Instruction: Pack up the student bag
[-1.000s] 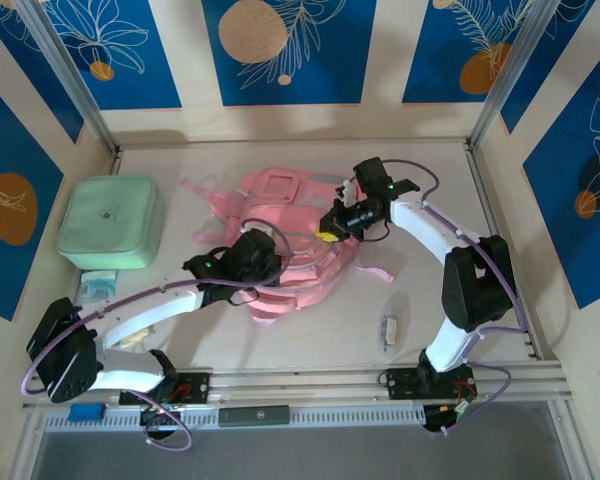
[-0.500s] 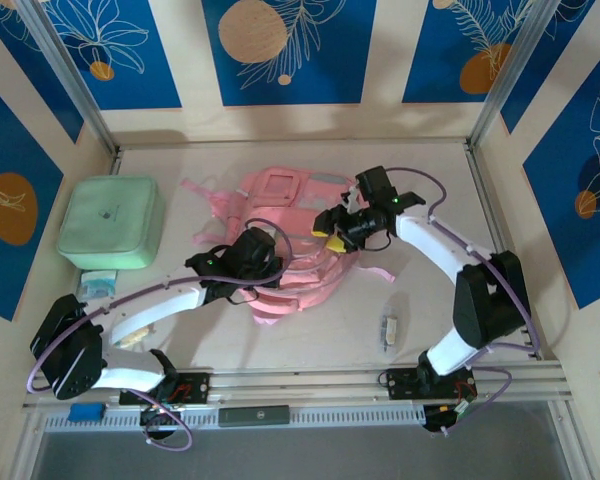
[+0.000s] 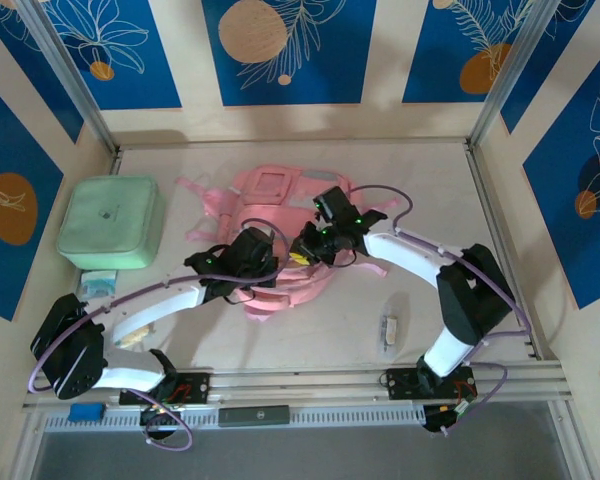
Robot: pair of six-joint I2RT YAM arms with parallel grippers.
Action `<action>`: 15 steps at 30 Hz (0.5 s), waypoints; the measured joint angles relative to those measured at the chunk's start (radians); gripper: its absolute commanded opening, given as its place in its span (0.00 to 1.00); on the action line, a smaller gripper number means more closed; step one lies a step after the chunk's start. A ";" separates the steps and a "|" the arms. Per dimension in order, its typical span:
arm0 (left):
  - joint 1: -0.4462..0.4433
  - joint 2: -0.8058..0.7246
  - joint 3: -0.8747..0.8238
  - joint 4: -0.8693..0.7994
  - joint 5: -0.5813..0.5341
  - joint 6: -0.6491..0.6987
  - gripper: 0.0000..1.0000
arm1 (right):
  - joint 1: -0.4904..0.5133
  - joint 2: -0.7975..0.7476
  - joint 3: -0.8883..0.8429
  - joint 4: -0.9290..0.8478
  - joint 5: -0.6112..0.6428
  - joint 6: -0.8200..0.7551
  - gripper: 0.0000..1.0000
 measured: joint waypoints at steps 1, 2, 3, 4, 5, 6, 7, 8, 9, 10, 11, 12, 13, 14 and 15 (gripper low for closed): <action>0.000 0.000 -0.004 -0.003 -0.001 0.000 0.00 | 0.003 0.008 0.017 -0.010 0.002 -0.019 0.02; -0.003 -0.002 -0.008 -0.005 0.000 0.000 0.00 | 0.004 0.010 0.028 -0.021 0.004 -0.043 0.01; -0.007 -0.003 -0.009 -0.006 0.000 0.000 0.00 | 0.004 0.010 0.035 -0.028 0.005 -0.067 0.00; -0.016 -0.004 -0.009 -0.009 0.000 0.000 0.00 | 0.001 0.010 0.042 -0.040 0.004 -0.098 0.00; -0.026 -0.006 -0.009 -0.010 -0.001 0.000 0.00 | -0.004 0.010 0.048 -0.056 -0.002 -0.130 0.00; -0.037 -0.006 -0.009 -0.009 -0.001 -0.001 0.00 | -0.012 0.010 0.052 -0.074 -0.009 -0.158 0.00; -0.050 -0.006 -0.009 -0.006 0.000 -0.001 0.00 | -0.026 0.010 0.056 -0.099 -0.021 -0.188 0.00; -0.061 -0.005 -0.008 0.001 0.000 -0.001 0.00 | -0.041 0.010 0.060 -0.122 -0.034 -0.216 0.00; -0.069 -0.001 -0.006 0.012 0.000 -0.001 0.00 | -0.057 0.008 0.060 -0.138 -0.048 -0.238 0.00; -0.076 0.003 -0.003 0.026 0.000 -0.001 0.00 | -0.079 0.006 0.060 -0.156 -0.069 -0.265 0.00; -0.081 0.007 -0.001 0.040 0.000 -0.001 0.00 | -0.106 0.004 0.060 -0.171 -0.095 -0.289 0.00; -0.084 0.009 0.001 0.052 0.000 -0.001 0.00 | -0.130 0.004 0.060 -0.183 -0.117 -0.309 0.00; -0.085 0.010 0.003 0.063 0.000 -0.001 0.00 | -0.160 0.004 0.061 -0.198 -0.147 -0.333 0.00; -0.086 0.009 0.004 0.074 -0.001 0.000 0.00 | -0.191 0.004 0.064 -0.216 -0.174 -0.359 0.00; -0.086 0.008 0.004 0.079 -0.004 0.002 0.00 | -0.214 0.004 0.069 -0.234 -0.191 -0.381 0.00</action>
